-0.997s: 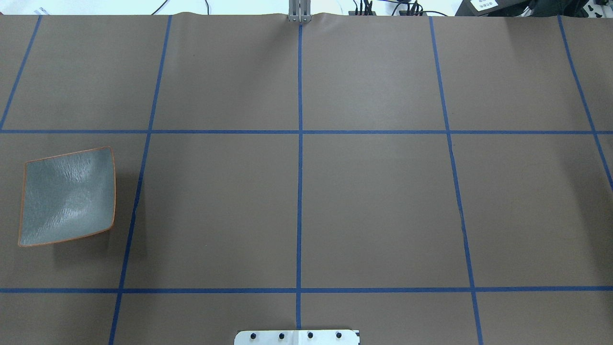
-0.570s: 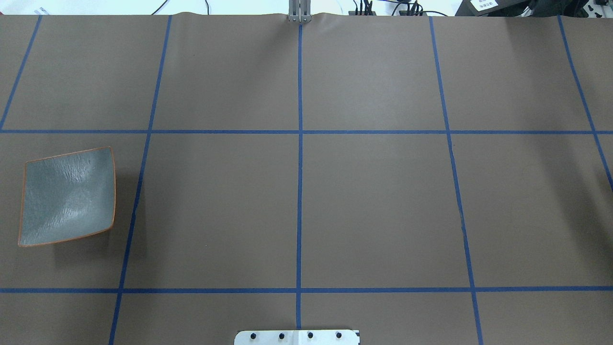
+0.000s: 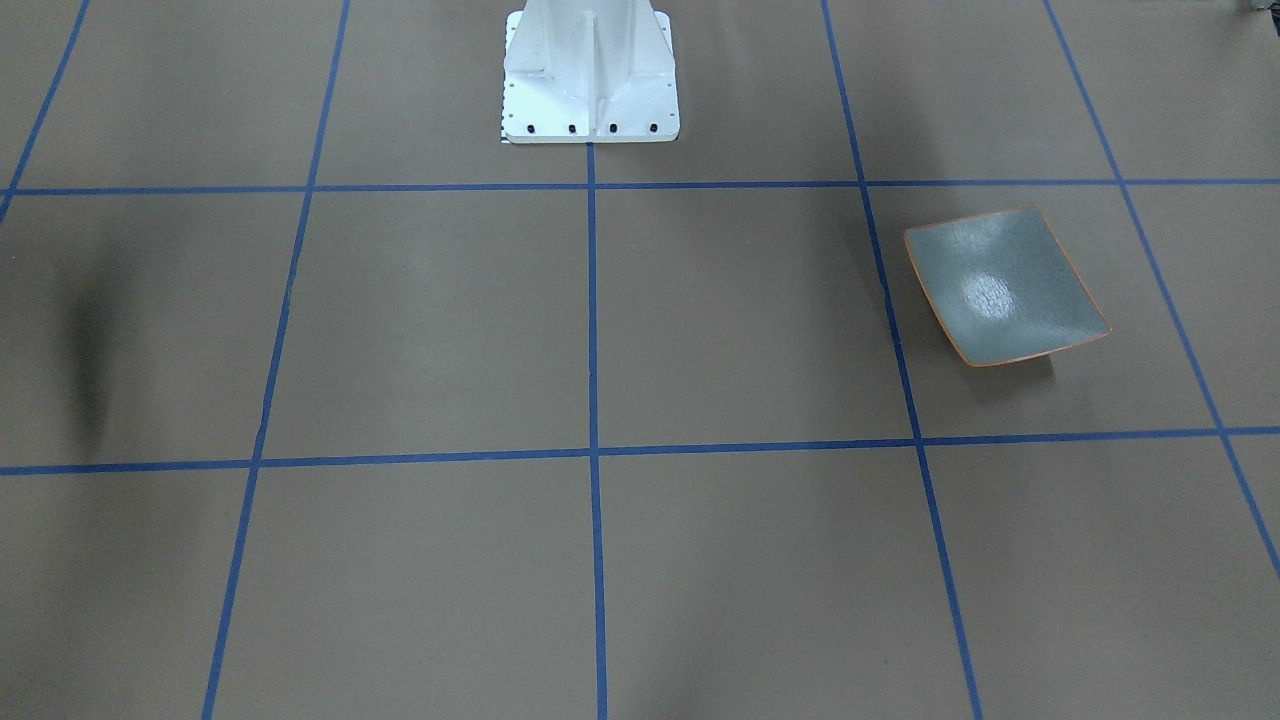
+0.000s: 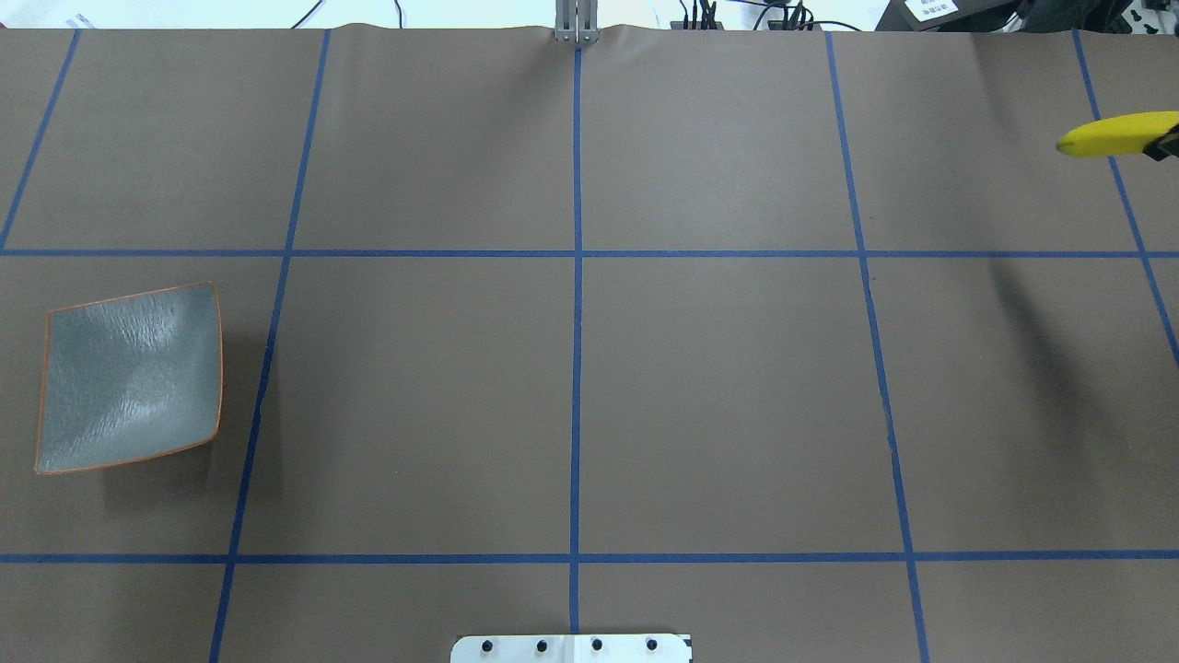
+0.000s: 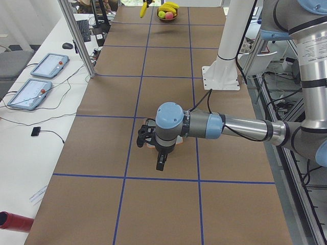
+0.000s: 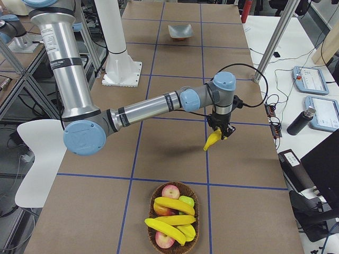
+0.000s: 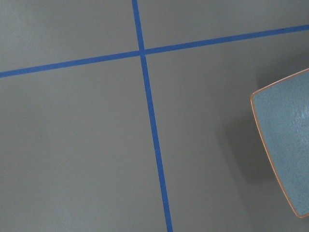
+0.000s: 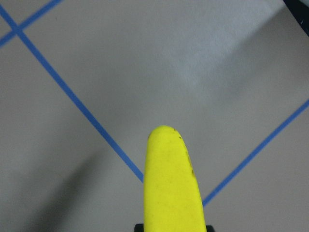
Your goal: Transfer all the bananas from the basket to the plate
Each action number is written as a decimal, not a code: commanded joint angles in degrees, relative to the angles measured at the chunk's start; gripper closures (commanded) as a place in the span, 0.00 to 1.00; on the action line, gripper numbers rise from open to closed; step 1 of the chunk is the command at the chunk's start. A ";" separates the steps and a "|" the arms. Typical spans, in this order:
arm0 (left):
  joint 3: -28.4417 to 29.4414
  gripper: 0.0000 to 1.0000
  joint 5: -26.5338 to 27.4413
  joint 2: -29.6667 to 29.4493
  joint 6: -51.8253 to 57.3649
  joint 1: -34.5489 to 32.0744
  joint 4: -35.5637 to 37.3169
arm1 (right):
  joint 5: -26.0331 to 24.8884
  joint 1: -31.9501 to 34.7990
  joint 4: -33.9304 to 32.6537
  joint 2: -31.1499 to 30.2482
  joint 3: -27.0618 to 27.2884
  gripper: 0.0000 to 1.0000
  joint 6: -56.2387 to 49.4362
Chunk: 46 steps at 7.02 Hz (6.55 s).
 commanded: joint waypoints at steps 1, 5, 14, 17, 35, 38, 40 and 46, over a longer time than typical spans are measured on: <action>1.17 0.00 0.08 -4.58 -0.31 -0.01 -6.19 | 0.02 -8.08 8.42 4.62 0.04 1.00 19.48; 1.00 0.00 -3.00 -9.09 -21.25 1.91 -16.33 | -8.55 -23.89 18.75 13.49 1.00 1.00 50.19; 1.26 0.00 -2.30 -36.24 -97.30 28.19 -17.55 | -47.85 -48.79 13.58 28.80 7.95 1.00 53.30; 3.10 0.00 1.46 -43.08 -107.15 35.73 -17.64 | -54.80 -52.57 13.48 33.90 2.51 1.00 52.27; 2.51 1.00 6.32 -40.50 -108.42 41.48 -18.52 | -45.30 -48.41 14.36 31.91 8.22 0.00 57.97; -0.67 1.00 6.14 -27.86 -93.10 39.03 -18.17 | -26.83 -34.70 13.92 23.91 7.87 0.00 57.46; -0.85 1.00 6.49 -19.68 -80.01 37.45 -18.17 | -17.26 -26.88 10.95 20.21 7.60 0.00 54.32; -0.93 1.00 17.53 -9.70 -58.78 37.52 -8.55 | -11.14 -18.22 5.48 13.61 7.51 0.00 38.21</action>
